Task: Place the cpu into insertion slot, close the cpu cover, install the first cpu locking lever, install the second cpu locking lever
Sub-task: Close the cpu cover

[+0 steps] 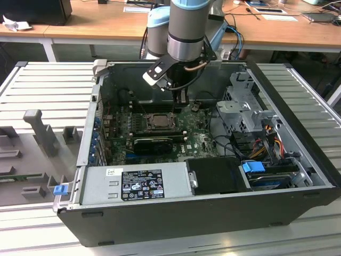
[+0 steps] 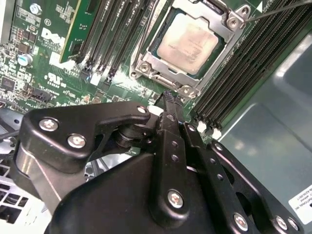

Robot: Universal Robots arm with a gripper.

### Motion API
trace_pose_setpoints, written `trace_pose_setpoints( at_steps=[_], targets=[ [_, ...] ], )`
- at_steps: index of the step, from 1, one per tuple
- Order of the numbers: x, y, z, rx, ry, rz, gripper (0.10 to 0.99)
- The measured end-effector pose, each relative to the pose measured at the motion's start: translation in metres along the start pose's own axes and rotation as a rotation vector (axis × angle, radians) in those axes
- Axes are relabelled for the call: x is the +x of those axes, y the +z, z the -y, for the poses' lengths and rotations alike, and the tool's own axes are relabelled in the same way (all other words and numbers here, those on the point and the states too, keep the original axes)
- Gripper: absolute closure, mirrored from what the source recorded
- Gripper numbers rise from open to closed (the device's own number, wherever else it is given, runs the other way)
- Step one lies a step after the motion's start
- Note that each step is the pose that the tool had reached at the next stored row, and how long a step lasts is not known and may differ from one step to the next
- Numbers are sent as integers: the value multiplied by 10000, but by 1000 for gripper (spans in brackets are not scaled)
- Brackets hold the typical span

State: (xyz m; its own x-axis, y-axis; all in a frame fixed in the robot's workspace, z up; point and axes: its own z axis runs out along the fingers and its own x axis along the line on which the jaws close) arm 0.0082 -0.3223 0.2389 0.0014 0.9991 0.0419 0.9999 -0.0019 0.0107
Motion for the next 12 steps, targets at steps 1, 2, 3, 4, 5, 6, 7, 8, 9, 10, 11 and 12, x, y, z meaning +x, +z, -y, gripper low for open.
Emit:
trace_pose_setpoints(
  at_steps=[1,2,3,4,5,6,7,8,9,10,11,12],
  targets=[
    [-1,11,27,1,-2,0,980],
    [-2,20,45,0,-2,2,980],
    [-2,33,66,1,-8,2,980],
    [-3,48,82,2,-24,3,980],
    [-4,65,99,3,-51,3,980],
    [-5,84,120,5,-98,0,980],
    [-6,95,139,6,-128,-3,980],
    [-7,101,168,6,-149,-6,980],
    [-7,102,184,7,-152,-5,980],
    [-7,103,209,7,-154,-7,980],
    [-7,103,227,7,-153,-8,980],
    [-7,104,247,7,-153,-8,980]
  ],
)
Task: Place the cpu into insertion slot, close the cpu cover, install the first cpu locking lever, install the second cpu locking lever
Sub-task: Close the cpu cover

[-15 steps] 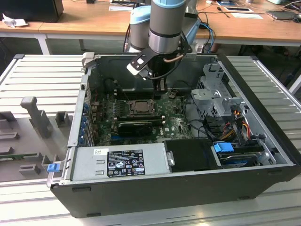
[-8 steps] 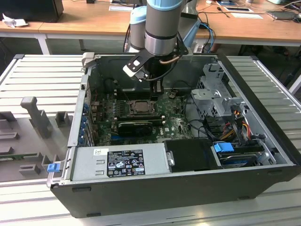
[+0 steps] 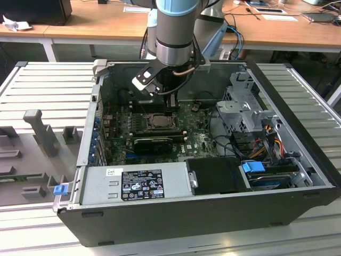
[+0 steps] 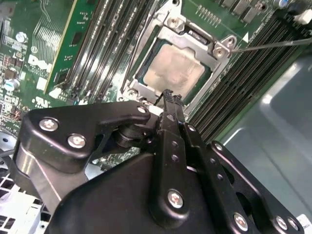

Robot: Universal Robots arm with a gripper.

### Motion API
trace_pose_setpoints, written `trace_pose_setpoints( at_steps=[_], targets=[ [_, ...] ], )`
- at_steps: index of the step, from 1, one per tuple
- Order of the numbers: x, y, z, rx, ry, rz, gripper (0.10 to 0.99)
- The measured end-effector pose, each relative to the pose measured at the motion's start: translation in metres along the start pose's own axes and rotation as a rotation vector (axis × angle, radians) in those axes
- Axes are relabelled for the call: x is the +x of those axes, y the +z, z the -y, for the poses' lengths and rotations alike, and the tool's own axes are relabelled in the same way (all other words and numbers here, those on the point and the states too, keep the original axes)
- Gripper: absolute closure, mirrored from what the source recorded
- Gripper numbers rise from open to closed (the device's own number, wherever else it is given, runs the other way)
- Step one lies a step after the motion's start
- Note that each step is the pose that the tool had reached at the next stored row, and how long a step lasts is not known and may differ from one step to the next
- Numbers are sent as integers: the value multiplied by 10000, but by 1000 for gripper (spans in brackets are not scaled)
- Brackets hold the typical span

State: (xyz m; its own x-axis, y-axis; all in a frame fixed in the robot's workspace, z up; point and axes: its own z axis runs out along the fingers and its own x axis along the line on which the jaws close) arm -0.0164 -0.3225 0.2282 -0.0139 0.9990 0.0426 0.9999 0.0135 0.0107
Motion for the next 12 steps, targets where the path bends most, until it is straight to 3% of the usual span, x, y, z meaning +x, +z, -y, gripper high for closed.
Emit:
trace_pose_setpoints(
  at_steps=[6,12],
  targets=[
    [1,-1,91,0,0,0,980],
    [1,-1,127,0,0,0,980]
  ],
)
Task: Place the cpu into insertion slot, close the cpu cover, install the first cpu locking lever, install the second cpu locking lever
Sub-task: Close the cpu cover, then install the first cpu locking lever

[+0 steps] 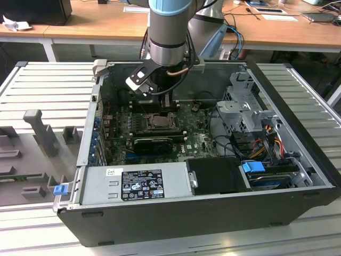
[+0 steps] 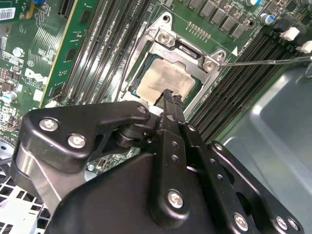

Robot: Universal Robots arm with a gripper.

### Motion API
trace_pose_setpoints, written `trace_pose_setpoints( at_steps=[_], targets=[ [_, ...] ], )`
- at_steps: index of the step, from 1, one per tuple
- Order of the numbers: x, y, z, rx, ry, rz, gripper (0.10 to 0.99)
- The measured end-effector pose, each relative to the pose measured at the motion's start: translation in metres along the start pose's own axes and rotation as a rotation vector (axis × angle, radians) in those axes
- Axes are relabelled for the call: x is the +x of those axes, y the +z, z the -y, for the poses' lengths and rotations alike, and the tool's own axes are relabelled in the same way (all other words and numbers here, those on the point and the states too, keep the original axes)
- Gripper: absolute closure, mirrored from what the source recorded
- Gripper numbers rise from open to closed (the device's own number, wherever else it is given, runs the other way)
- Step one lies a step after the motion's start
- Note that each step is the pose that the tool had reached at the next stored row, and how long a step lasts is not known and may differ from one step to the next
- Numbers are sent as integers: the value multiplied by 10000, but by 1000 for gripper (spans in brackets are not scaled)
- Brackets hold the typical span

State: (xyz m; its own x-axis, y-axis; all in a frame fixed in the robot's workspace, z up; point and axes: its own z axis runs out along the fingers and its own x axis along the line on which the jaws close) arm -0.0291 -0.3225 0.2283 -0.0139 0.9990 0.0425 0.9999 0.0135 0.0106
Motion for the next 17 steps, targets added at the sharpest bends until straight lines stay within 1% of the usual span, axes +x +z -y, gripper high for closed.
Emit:
trace_pose_setpoints(
  at_steps=[3,9,16,17],
  targets=[
    [0,-2,5,0,-1,0,980],
    [2,-58,4,0,0,0,980],
    [4,-96,4,0,0,0,980],
    [6,-130,4,0,0,0,980]
  ],
)
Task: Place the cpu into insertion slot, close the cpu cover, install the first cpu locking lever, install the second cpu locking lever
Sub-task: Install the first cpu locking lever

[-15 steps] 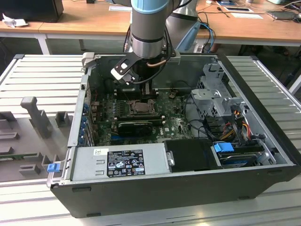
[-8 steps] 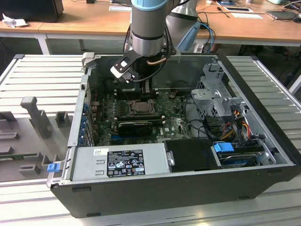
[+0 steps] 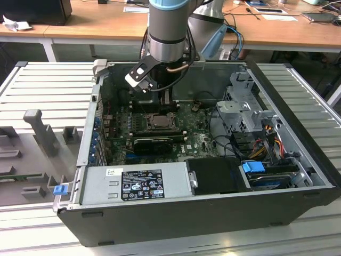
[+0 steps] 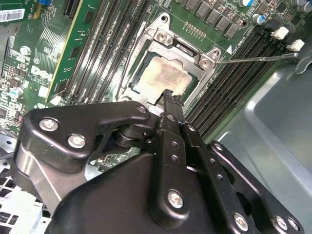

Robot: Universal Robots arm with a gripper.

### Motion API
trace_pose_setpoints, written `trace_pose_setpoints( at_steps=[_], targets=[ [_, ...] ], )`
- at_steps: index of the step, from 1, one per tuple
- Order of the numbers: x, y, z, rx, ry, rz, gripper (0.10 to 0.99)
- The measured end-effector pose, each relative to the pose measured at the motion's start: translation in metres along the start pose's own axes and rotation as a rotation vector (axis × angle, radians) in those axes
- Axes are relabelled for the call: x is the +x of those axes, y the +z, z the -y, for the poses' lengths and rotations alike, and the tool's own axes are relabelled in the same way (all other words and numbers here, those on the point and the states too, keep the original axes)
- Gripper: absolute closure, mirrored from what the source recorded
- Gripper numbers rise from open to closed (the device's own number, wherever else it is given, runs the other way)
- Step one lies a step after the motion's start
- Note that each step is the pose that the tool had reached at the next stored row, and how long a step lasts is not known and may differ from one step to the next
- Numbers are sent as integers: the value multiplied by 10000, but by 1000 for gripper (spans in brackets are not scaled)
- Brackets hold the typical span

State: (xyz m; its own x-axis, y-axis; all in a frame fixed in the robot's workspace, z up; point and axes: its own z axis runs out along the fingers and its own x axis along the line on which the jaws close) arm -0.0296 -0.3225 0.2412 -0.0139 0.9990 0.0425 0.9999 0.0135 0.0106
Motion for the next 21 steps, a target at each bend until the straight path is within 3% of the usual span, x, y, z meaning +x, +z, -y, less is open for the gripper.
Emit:
trace_pose_setpoints(
  at_steps=[6,7,10,16,18,21],
  targets=[
    [6,-130,-2,0,-1,16,980],
    [9,-192,-2,1,-1,37,980],
    [10,-202,-2,0,-57,39,980],
    [9,-202,-2,47,-1153,30,980],
    [9,-201,-2,78,-1922,22,980],
    [9,-199,-2,102,-2515,16,980]
  ],
)
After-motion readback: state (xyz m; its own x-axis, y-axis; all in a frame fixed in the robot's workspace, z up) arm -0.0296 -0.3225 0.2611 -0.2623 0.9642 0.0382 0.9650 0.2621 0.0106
